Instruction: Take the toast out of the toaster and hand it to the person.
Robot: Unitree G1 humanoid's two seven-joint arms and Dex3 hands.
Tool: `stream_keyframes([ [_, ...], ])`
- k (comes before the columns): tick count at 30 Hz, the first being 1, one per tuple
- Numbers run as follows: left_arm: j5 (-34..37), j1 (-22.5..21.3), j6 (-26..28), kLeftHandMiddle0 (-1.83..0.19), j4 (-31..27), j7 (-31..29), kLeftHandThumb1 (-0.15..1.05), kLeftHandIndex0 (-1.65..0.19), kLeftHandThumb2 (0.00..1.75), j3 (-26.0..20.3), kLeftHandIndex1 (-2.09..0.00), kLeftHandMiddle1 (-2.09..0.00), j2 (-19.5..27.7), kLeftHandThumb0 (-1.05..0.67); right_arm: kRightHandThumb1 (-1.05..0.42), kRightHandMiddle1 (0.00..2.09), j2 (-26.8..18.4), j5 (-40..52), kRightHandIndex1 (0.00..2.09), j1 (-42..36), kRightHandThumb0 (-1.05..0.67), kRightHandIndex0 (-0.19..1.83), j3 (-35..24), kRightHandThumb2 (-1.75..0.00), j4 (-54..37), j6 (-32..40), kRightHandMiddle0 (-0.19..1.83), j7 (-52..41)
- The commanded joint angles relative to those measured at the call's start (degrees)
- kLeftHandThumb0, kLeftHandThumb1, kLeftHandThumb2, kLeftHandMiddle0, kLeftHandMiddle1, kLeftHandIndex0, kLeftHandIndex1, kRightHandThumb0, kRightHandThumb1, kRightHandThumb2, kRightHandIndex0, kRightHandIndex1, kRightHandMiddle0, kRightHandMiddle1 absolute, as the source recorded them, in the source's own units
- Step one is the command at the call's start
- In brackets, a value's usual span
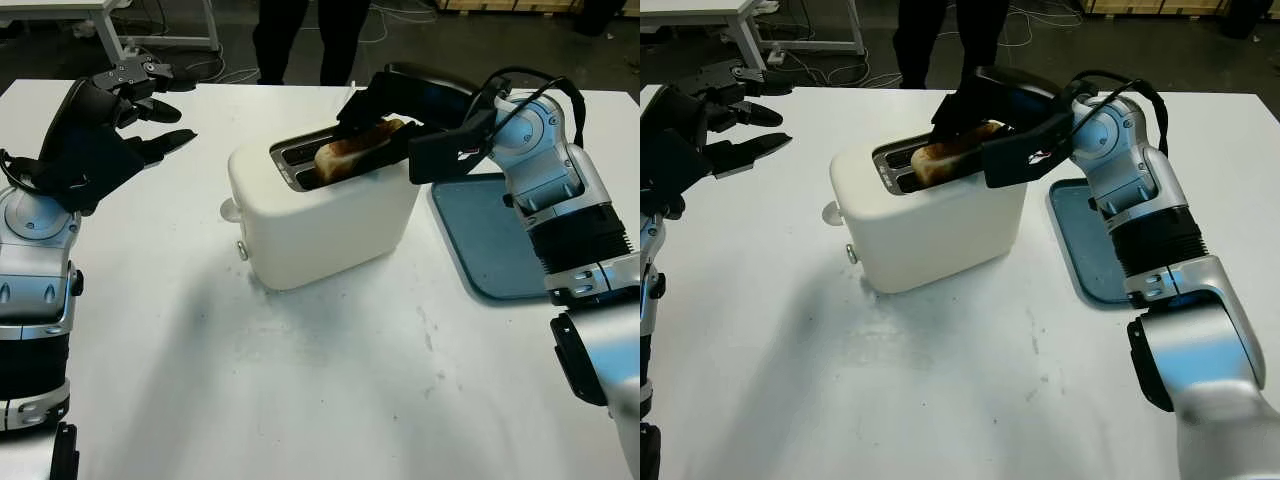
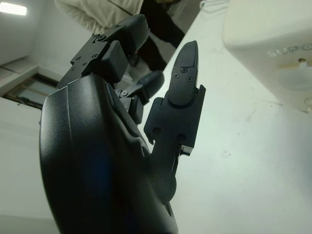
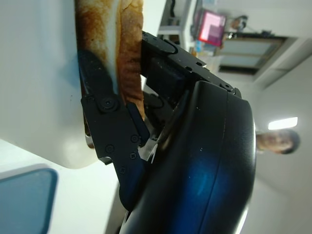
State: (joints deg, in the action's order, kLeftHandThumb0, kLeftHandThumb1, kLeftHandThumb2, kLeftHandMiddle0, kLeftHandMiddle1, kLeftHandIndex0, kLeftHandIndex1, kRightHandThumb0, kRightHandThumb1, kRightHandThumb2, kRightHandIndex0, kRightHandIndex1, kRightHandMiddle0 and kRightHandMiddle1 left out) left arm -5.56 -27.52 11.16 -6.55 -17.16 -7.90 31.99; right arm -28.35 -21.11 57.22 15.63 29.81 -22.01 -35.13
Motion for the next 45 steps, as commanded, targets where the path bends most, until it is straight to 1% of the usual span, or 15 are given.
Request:
stream_keyframes([
  [1,-0.20,0.49,-0.65,-0.36,-0.04,0.43,0.92,-0.48,0.10,0.09,-0.50,-0.90,-0.15,-0.27,-0.91,0.27,-1.06,-1.35,1.38,-0.13,-0.45,1.09,1.34,-0.09,1.17,-2.85,1.22,-0.02],
  [3,-0.59,0.51,-0.81,-0.37,-0.13,0.48,0.92,-0.49,0.10,0.25,-0.50,-0.90,0.07,-0.28,-0.92,0.27,-1.46,-1.90,1.39,0.09,-0.45,1.12,1.82,-0.16,1.38,-3.81,1.21,0.26],
  [8,-0.09,0.61,-0.55,-0.36,-0.14,0.32,0.92,-0.48,0.09,-0.07,-0.49,-0.90,-0.07,-0.28,-0.92,0.30,-2.61,-4.83,1.61,0.35,-0.47,1.11,3.34,-0.24,0.17,-4.10,1.19,1.15],
  [9,-0.16,0.62,-0.57,-0.36,-0.13,0.31,0.92,-0.48,0.09,-0.04,-0.49,-0.90,-0.01,-0.28,-0.92,0.40,-2.69,-5.24,1.65,0.29,-0.47,1.09,3.42,-0.26,-0.09,-4.03,1.17,1.59],
  [10,-0.27,0.64,-0.73,-0.36,-0.10,0.30,0.92,-0.48,0.09,0.02,-0.49,-0.90,0.08,-0.28,-0.92,0.70,-2.75,-5.56,1.69,0.21,-0.46,1.05,3.38,-0.33,-0.33,-4.10,1.07,2.26],
  [11,-0.38,0.67,-0.76,-0.36,-0.14,0.30,0.92,-0.48,0.09,0.07,-0.49,-0.90,0.16,-0.28,-0.92,0.91,-2.68,-5.79,1.69,0.03,-0.46,1.01,3.08,-0.39,-0.47,-4.27,0.99,3.47],
  [14,-0.62,0.74,-0.54,-0.36,-0.29,0.36,0.92,-0.48,0.10,0.14,-0.49,-0.90,0.21,-0.28,-0.92,1.59,-2.48,-6.62,1.74,-0.33,-0.44,1.00,1.67,-0.45,-0.47,-5.54,0.79,8.98],
  [16,-0.46,0.78,-0.33,-0.36,-0.41,0.31,0.92,-0.48,0.10,0.06,-0.48,-0.89,0.12,-0.27,-0.92,1.70,-1.62,-4.62,1.74,0.26,-0.44,1.01,-0.52,-0.43,1.39,-5.62,0.79,12.26],
  [21,-0.09,0.98,-0.45,-0.36,-0.46,0.26,0.92,-0.48,0.10,-0.18,-0.48,-0.89,0.02,-0.28,-0.92,1.74,0.57,3.50,1.75,3.80,-0.46,0.91,-7.61,-0.47,8.46,-3.07,0.62,15.13],
  [26,-0.74,1.15,-1.51,-0.37,-0.13,0.42,0.92,-0.49,0.10,-0.03,-0.48,-0.89,0.44,-0.28,-0.92,1.75,1.59,11.33,1.75,9.23,-0.46,1.03,-14.06,-0.44,15.69,-0.77,0.79,15.34],
  [29,-0.56,1.10,-1.06,-0.37,-0.24,0.25,0.92,-0.49,0.10,-0.18,-0.47,-0.88,0.35,-0.28,-0.92,1.75,1.77,17.25,1.75,10.06,-0.45,1.06,-18.33,-0.39,14.17,5.40,0.86,13.89],
  [32,-0.13,0.97,-0.51,-0.36,-0.31,0.17,0.92,-0.48,0.10,-0.36,-0.47,-0.87,0.08,-0.27,-0.92,1.75,0.71,21.34,1.75,10.68,-0.44,1.05,-21.22,-0.43,12.71,8.97,0.85,12.09],
  [36,-0.41,0.79,-0.79,-0.37,-0.01,0.33,0.92,-0.49,0.09,-0.20,-0.46,-0.87,0.11,-0.28,-0.92,1.75,0.37,23.83,1.75,11.83,-0.45,1.08,-24.64,-0.38,12.82,14.90,0.83,15.21],
  [39,-0.73,0.75,-1.57,-0.38,0.32,0.31,0.92,-0.49,0.09,-0.03,-0.46,-0.87,0.34,-0.28,-0.92,1.75,0.07,23.33,1.75,12.85,-0.41,1.10,-25.73,-0.42,16.61,15.97,0.84,18.46],
  [45,-0.41,0.73,-1.24,-0.37,0.13,0.20,0.92,-0.49,0.10,-0.09,-0.46,-0.87,0.17,-0.27,-0.92,1.75,0.79,21.11,1.75,14.23,-0.33,1.06,-25.70,-0.42,27.63,12.78,0.79,27.29],
])
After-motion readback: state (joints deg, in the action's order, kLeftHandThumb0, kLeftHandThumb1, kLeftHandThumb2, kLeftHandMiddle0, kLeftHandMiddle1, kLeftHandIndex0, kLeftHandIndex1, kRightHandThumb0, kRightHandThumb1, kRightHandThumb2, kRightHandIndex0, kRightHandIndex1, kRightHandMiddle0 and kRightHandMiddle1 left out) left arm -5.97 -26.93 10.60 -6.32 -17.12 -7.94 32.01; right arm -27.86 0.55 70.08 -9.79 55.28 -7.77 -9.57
